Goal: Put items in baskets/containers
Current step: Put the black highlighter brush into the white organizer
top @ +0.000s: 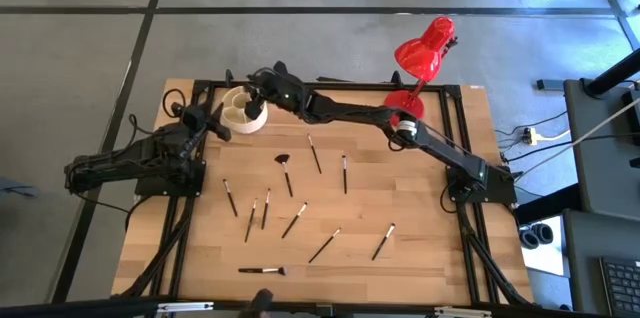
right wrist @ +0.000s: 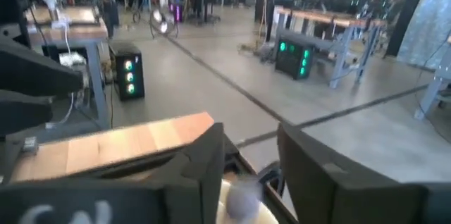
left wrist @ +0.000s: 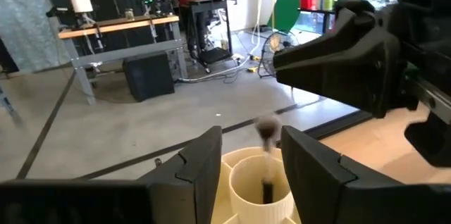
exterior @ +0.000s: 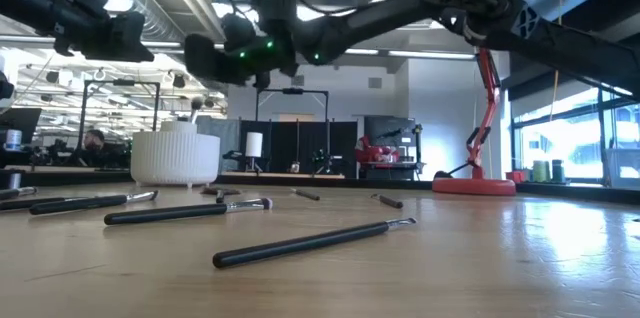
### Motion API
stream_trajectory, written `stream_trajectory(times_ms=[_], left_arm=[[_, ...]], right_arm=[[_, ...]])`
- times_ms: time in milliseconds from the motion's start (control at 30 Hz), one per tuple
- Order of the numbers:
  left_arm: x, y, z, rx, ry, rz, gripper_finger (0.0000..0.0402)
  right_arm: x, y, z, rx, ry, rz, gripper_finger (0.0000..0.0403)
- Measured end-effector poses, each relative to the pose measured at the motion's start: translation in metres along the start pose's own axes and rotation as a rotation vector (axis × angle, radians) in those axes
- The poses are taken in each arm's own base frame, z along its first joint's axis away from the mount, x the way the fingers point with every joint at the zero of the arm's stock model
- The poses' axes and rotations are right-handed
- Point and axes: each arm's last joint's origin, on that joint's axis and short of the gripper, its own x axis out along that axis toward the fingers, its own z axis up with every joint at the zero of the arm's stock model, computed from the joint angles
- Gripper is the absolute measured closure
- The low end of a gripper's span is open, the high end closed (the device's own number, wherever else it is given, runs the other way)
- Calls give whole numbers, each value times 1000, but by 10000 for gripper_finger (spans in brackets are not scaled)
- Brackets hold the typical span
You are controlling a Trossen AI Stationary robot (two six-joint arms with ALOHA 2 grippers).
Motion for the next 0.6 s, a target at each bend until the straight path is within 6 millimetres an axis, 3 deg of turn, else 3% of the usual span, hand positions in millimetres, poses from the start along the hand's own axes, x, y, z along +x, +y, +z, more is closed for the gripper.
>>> stream_trajectory(times_ms=[133,300,467,600], left_arm=[[0,-1,-1,5,8,-26,258],[0,-2,-1,10,15,-70,258],[0,-2,-1,11,15,-76,258],[0,-2,-1,11,15,-76,258]], right_arm=[[-15,2,17,-26,136,21,249],[-49,6,43,-6,423,58,251],[-75,28,31,92,695,116,251],[-77,45,8,169,792,101,251]])
